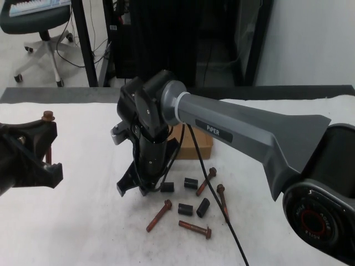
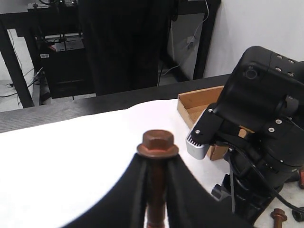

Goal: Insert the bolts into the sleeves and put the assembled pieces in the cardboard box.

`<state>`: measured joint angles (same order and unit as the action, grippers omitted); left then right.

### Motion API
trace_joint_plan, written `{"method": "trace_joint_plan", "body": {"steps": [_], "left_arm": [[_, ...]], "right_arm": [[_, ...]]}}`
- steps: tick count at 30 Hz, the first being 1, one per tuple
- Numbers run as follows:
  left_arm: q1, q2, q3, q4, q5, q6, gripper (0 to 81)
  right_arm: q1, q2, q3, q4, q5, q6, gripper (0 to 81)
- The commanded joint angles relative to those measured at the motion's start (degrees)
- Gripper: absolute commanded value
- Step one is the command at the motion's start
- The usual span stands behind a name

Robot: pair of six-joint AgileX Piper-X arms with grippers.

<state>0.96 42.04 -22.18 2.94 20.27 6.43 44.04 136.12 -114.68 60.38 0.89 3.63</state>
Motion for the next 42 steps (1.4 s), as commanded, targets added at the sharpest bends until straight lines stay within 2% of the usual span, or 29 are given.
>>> {"method": "trace_joint_plan", "body": {"steps": [1, 11, 13, 15, 16, 22, 27, 34, 37, 42], "left_arm": [[0.16, -0.72, -0.65, -0.56, -0.54, 0.03, 0.3], [0.16, -0.72, -0.65, -0.56, -0.54, 0.03, 0.3], [0.16, -0.72, -0.65, -0.56, -0.54, 0.03, 0.3], [0.16, -0.72, -0.65, -0.56, -0.54, 0.03, 0.3], [0.16, -0.72, -0.65, -0.56, -0.54, 0.03, 0.3], [0.16, -1.42, -0.65, -0.56, -2.31, 0.03, 0.3], [0.16, -4.29, -0.65, -0.56, -2.63, -1.07, 0.3], [0.16, -8.96, -0.65, -2.94, -2.52, -11.09, 0.3], [0.16, -9.7, -0.65, -6.76, 2.02, -14.28, 0.3], [0.16, -8.46, -0.65, -14.4, 17.06, -23.24, 0.3]], "right_arm": [[-0.15, 1.62, 0.09, -1.45, 0.55, -0.66, 29.9], [-0.15, 1.62, 0.09, -2.62, 0.55, -0.66, 29.8], [-0.15, 1.62, 0.09, -2.6, 0.55, -1.06, 22.0], [-0.15, 1.62, 0.09, -2.4, 0.55, -3.63, 3.8], [-0.15, 1.62, 0.09, -2.28, 0.55, -4.54, 0.5], [-0.15, 0.38, 0.09, -2.49, 0.55, -4.33, 0.9], [-0.26, -6.41, 0.09, -5.82, 0.29, -3.2, 0.9], [-2.84, -18.83, 3.43, -12.88, -7.81, 1.28, 0.9], [-4.99, -25.51, 10.77, -15.94, -11.47, 1.43, 0.9], [-9.74, -38.05, 29.84, -25.8, -21.99, 2.05, 0.9]]}}
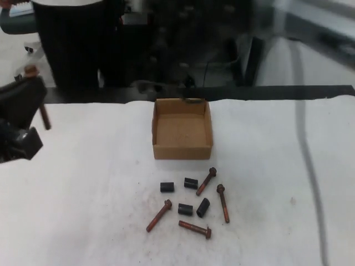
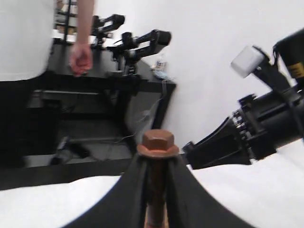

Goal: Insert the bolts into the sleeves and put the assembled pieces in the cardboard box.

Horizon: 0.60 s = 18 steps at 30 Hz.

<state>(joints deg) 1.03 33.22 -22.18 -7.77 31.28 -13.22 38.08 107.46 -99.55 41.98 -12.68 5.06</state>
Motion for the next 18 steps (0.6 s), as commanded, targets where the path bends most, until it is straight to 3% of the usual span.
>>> {"method": "trace_joint_plan", "body": {"steps": [1, 3, 5, 8, 13, 15, 18], "left_arm": [[0.09, 0.79, -0.65, -4.93, 8.27, -4.5, 0.3], [0.09, 2.2, -0.65, -7.57, 12.81, -6.63, 0.3], [-0.02, 4.11, -0.65, -10.16, 16.18, -9.02, 0.3], [-0.02, 7.63, -0.65, -15.41, 20.22, -14.76, 0.3], [-2.37, 15.2, -0.65, -26.33, 22.56, -24.11, 0.3], [-5.99, 18.99, -0.65, -31.81, 22.57, -25.62, 0.3], [-13.31, 24.93, -0.65, -38.39, 22.57, -26.94, 0.3]], "right_arm": [[-4.58, -11.8, 19.79, -10.7, -10.99, 1.13, 0.9], [-6.54, -18.07, 30.61, -19.69, -19.81, 1.39, 0.9], [-8.39, -23.67, 40.89, -31.25, -33.82, 2.21, 0.9], [-10.32, -32.48, 56.14, -53.91, -41.5, 12.38, 0.9], [-10.43, -40.46, 71.91, -82.14, -42.05, 16.87, 0.9], [-9.28, -40.62, 74.54, -84.83, -40.66, 16.94, 0.9], [-7.44, -39.25, 75.9, -81.24, -33.02, 12.65, 0.9]]}}
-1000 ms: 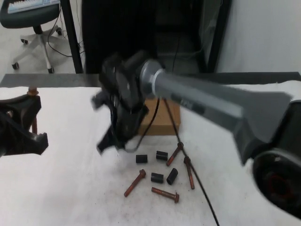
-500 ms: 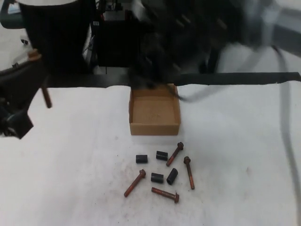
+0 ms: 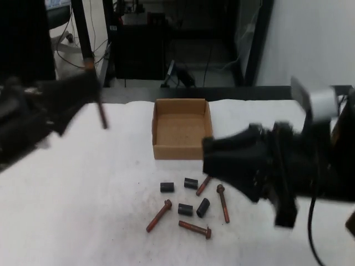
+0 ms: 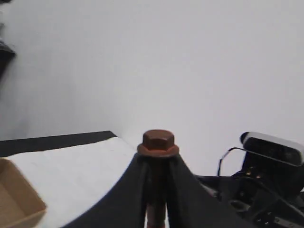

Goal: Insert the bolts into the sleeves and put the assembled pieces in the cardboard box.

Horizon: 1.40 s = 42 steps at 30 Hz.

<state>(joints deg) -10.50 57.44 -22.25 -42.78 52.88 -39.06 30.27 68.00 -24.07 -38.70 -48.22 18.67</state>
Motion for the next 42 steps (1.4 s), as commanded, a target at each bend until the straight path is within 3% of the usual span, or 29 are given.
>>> {"method": "trace_joint_plan", "body": {"steps": [1, 4, 7, 11, 16, 22, 33, 42], "left_arm": [[-4.17, 2.81, -0.59, -5.27, 0.97, -1.1, 0.3], [-8.89, 7.64, -0.59, -9.16, -0.72, -1.09, 0.3], [-11.43, 10.39, -0.59, -14.72, -2.93, -1.09, 0.3], [-11.62, 11.52, -1.74, -17.2, -3.04, -0.48, 0.3], [-11.62, 11.53, -2.56, -17.2, -3.04, 6.71, 0.3], [-11.62, 11.53, -2.53, -17.44, -3.17, 7.42, 0.3], [-11.79, 11.53, -2.53, -17.05, -3.01, 8.17, 0.3], [-11.79, 11.53, -2.24, -15.66, 0.82, 8.17, 0.3]], "right_arm": [[0.68, 0.81, 0.44, 0.9, 4.93, -3.11, 0.9], [1.15, 3.44, 0.41, 2.93, 12.24, -6.28, 0.9], [1.15, 7.11, 0.41, 2.92, 12.69, -6.31, 0.9], [1.15, 10.85, 0.24, 2.77, 9.1, -5.8, 0.9], [1.62, 14.46, 0.14, -6.89, 0.02, 3.8, 0.9], [3.57, 15.56, 0.14, -21.67, 5.58, 5.02, 0.9], [7.98, 15.56, 0.14, -20.23, 5.88, 6.45, 0.9], [7.69, 15.56, -0.75, -20.23, 5.88, 8.89, 0.9]]}}
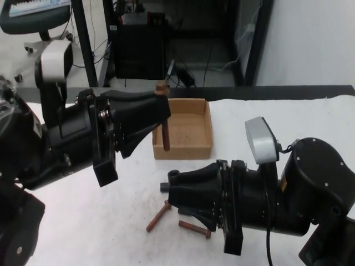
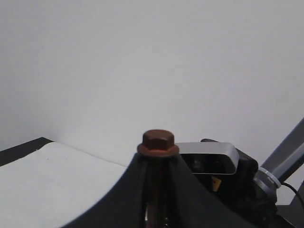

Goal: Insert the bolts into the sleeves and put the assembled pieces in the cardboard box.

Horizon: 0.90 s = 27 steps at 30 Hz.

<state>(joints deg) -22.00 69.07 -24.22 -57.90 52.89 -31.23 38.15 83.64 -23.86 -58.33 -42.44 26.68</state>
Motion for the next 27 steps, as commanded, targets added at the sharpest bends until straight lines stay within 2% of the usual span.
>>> {"method": "trace_joint_plan", "body": {"steps": [1, 11, 27], "left_arm": [[-0.29, -0.1, -0.27, -0.54, 0.8, 0.34, 0.3], [-0.29, -0.1, -0.27, -0.54, 0.8, -0.03, 0.3], [-0.29, -0.1, -0.27, -1.96, 0.8, -1.82, 0.3]], "right_arm": [[-0.2, -0.08, -1.34, -0.6, 0.09, 0.88, 0.9], [-0.2, -0.08, -7.84, 5.09, 0.09, -0.77, 0.9], [-2.81, -0.08, -8.31, 6.57, 0.09, -0.88, 0.9]]}}
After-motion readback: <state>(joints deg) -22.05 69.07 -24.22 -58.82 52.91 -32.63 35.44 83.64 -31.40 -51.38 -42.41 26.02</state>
